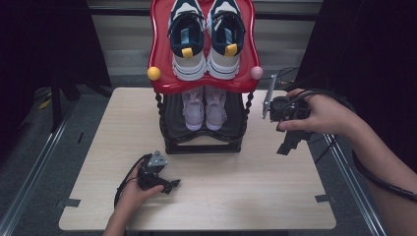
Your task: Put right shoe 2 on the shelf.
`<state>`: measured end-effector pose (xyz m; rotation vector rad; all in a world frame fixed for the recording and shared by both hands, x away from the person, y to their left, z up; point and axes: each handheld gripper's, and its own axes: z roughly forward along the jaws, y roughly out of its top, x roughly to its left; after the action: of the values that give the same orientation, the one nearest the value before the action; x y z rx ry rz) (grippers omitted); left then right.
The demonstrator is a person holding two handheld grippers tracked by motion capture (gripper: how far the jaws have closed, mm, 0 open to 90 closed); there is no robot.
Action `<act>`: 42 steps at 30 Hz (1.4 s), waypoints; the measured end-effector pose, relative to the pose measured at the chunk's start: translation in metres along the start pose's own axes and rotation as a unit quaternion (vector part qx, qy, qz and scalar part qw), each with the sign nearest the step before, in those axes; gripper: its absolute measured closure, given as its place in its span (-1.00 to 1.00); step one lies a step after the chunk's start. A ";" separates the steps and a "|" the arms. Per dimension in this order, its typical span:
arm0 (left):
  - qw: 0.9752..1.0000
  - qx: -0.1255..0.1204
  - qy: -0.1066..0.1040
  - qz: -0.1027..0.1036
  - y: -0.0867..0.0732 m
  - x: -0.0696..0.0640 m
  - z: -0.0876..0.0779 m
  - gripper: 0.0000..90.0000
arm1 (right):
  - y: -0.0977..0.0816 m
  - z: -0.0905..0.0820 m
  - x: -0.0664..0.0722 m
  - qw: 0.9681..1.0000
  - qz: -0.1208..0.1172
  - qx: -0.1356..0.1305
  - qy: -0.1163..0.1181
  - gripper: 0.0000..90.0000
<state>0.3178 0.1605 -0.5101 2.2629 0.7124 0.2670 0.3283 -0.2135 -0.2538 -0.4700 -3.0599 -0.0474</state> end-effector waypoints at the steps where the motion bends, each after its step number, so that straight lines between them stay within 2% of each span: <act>1: 1.000 0.000 0.000 0.000 0.000 0.000 0.000 -0.94 | 0.000 0.002 0.000 1.000 0.000 0.002 -0.003 -0.53; 3: 1.000 0.000 0.000 0.000 0.000 0.000 0.000 -0.94 | -0.001 0.006 0.000 1.000 0.006 -0.002 0.001 -0.53; 5: 1.000 0.000 0.000 0.000 0.000 0.000 0.000 -0.94 | -0.001 0.011 0.000 1.000 0.000 -0.005 -0.001 -0.53; 14: 1.000 0.000 0.000 0.000 0.000 0.000 0.000 -0.94 | -0.005 0.031 -0.001 1.000 0.010 -0.004 0.010 -0.53; 15: 1.000 0.000 0.000 0.000 0.000 0.000 0.000 -0.94 | -0.005 0.033 -0.002 1.000 0.003 -0.005 0.008 -0.53; 18: 1.000 0.000 0.000 0.000 0.000 0.000 0.000 -0.94 | -0.007 0.040 -0.002 1.000 0.011 -0.007 0.009 -0.53; 19: 1.000 0.000 0.000 0.000 0.000 0.000 0.000 -0.94 | -0.007 0.041 -0.001 1.000 0.020 -0.002 0.014 -0.53; 20: 1.000 0.000 0.000 0.000 0.000 0.000 0.000 -0.94 | -0.008 0.044 -0.001 1.000 0.019 -0.003 0.013 -0.53; 21: 1.000 0.000 0.000 0.000 0.000 0.000 0.000 -0.94 | -0.009 0.047 -0.003 1.000 0.006 -0.011 0.010 -0.53; 23: 1.000 0.000 0.000 0.000 0.000 0.000 0.000 -0.94 | -0.010 0.051 -0.003 1.000 0.014 -0.004 0.010 -0.53; 27: 1.000 0.000 0.000 0.000 0.000 0.000 0.000 -0.94 | -0.012 0.061 -0.004 1.000 0.013 -0.013 0.010 -0.53; 36: 1.000 -0.002 0.001 -0.001 0.000 0.000 0.000 -0.94 | -0.013 0.084 -0.005 0.999 0.014 -0.019 0.025 -0.53; 39: 1.000 -0.002 0.001 -0.001 0.000 0.000 0.000 -0.94 | -0.014 0.093 -0.006 0.999 0.013 -0.017 0.028 -0.53; 41: 1.000 -0.002 0.001 0.000 0.000 0.000 0.000 -0.94 | -0.015 0.097 -0.005 0.999 0.025 -0.008 0.031 -0.53; 42: 1.000 -0.002 0.001 0.000 0.000 0.000 0.000 -0.94 | -0.015 0.101 -0.007 0.999 0.008 -0.020 0.031 -0.53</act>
<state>0.3177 0.1604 -0.5104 2.2586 0.7129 0.2704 0.3263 -0.2266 -0.3554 -0.4862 -2.9987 -0.1211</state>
